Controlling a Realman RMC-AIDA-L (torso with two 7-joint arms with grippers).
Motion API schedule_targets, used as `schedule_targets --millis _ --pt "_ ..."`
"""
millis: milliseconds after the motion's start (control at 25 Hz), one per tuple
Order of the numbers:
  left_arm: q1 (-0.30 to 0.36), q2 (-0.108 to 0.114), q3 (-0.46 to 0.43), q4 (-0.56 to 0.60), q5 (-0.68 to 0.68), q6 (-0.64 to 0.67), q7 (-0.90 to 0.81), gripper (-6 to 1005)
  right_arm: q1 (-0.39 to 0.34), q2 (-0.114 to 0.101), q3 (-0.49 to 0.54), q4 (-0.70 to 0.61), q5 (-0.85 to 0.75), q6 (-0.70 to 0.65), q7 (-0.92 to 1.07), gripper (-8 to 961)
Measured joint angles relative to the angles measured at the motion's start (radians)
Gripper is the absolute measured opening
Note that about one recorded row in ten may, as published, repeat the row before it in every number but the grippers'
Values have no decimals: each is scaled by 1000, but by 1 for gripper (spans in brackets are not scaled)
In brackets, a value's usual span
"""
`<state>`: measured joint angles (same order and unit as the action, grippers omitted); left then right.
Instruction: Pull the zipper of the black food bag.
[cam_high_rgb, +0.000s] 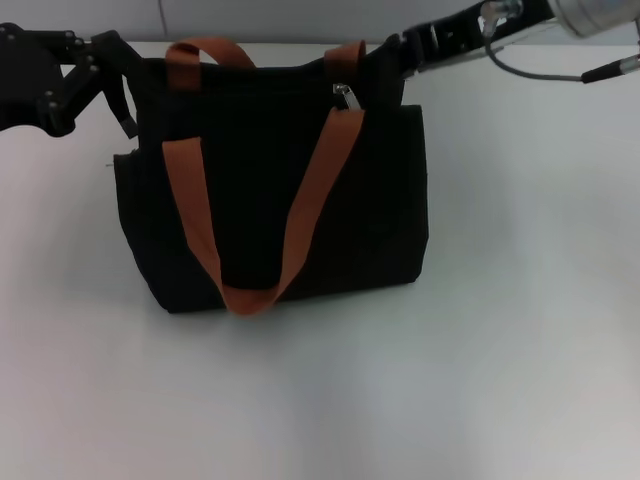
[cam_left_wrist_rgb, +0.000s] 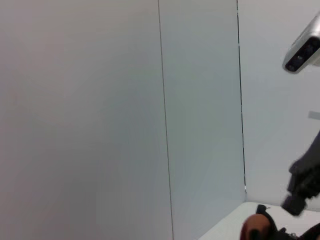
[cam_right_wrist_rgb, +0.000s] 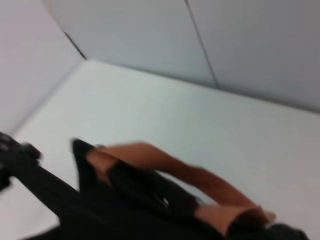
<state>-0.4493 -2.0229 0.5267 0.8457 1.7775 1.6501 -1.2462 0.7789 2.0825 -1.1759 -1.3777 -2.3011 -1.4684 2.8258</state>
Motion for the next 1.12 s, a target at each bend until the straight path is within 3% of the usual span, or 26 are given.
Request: schedule_targets --millis 160,200,280,320,480,520,800,920,1040,1120 --pt "0 -3 4 -1 4 0 -1 21 -51 0 58 10 130 33 -150 53" --pt "0 -4 4 -1 5 0 -2 22 -84 -2 118 65 271 44 -294 66" --pt "0 -5 2 -1 6 0 -6 22 -97 -3 144 94 324 44 -354 93" --pt "0 -6 0 -4 6 0 -7 22 -121 -4 192 159 440 36 -493 106" --pt "0 -4 0 -27 3 0 -8 22 -153 -5 251 264 586 -11 -689 268" --pt "-2 -1 -1 -43 2 0 -9 21 -177 -6 286 335 665 -54 -826 309" --pt "1 2 -1 -51 2 0 -13 26 -271 -4 306 496 794 -180 -1201 441" --pt "10 4 1 -52 6 0 -48 34 -306 -3 304 641 819 -272 -1388 497" --pt "15 8 6 -52 11 3 -64 42 -312 -3 303 705 819 -299 -1455 575" --pt "21 15 12 -49 46 14 -111 107 -315 -3 300 783 819 -339 -1549 654"
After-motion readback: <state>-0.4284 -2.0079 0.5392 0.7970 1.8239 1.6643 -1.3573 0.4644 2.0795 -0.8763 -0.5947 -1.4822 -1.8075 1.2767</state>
